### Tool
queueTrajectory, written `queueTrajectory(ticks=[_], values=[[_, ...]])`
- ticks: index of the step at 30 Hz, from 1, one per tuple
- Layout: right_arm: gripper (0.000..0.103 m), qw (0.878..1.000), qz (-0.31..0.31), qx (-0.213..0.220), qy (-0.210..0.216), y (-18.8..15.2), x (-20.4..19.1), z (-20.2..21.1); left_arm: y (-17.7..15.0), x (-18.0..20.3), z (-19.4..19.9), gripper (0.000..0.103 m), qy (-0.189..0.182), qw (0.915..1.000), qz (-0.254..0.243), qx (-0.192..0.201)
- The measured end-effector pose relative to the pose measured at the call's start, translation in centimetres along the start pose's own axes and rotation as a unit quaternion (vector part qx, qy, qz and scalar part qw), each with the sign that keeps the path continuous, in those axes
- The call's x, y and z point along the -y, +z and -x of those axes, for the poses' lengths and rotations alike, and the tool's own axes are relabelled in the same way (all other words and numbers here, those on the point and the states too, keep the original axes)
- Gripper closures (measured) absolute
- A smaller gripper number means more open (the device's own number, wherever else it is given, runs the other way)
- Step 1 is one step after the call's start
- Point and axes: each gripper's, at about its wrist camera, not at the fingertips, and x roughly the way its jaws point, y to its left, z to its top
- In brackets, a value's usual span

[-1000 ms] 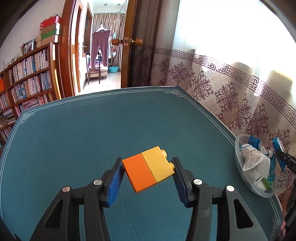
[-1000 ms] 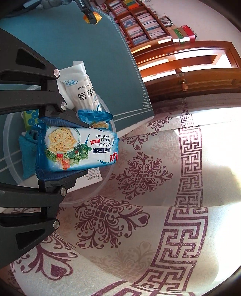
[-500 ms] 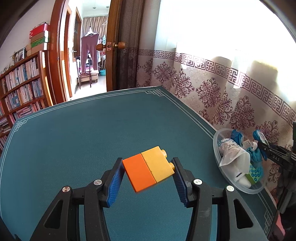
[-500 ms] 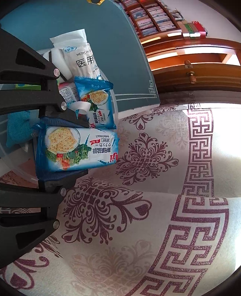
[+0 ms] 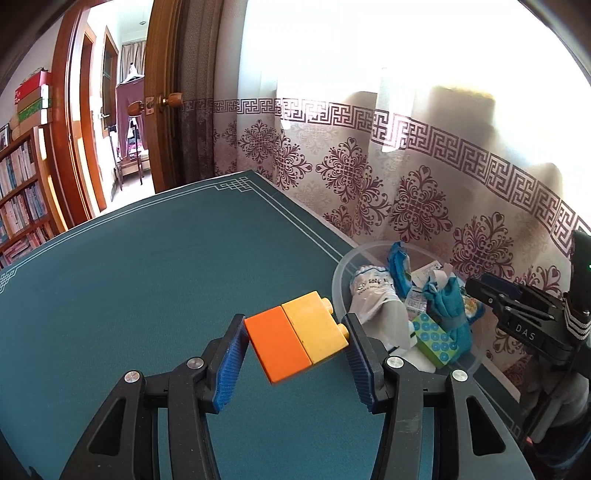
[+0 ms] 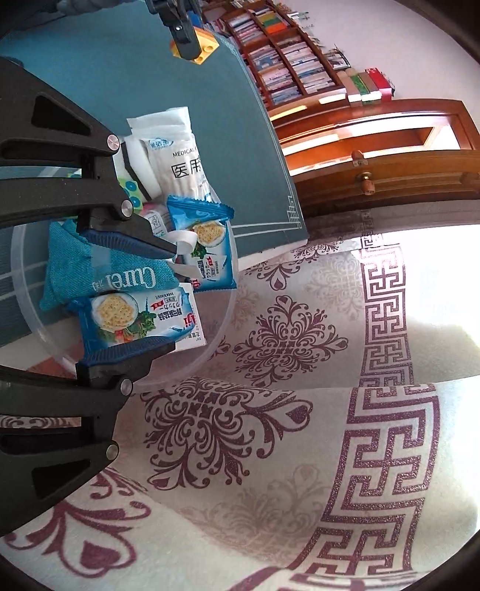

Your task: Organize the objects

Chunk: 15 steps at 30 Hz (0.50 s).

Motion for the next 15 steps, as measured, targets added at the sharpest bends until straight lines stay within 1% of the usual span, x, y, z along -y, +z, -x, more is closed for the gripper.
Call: queueTrajectory(ticks=[7, 11, 13, 15], values=[[0.057, 0.999, 0.038, 0.034, -0.004, -1.6, -1.1, 2.9, 0.7, 4.6, -1.3, 0.049, -0.029, 0.9992, -0.026, -0.005], [0.057, 0.998, 0.042, 0.042, 0.003, -2.6, -0.9, 4.2, 1.2, 6.8, -2.1, 0.049, -0.043, 0.9983, -0.04, -0.005], [0.057, 0.998, 0.037, 0.043, 0.008, -3.0, -0.6, 4.5, 1.3, 7.3, -2.3, 0.049, -0.044, 0.9981, -0.042, -0.009], [0.057, 0.998, 0.031, 0.044, 0.013, -3.4, -0.3, 4.8, 1.1, 7.0, -2.0, 0.048, -0.04, 0.9983, -0.041, -0.004]])
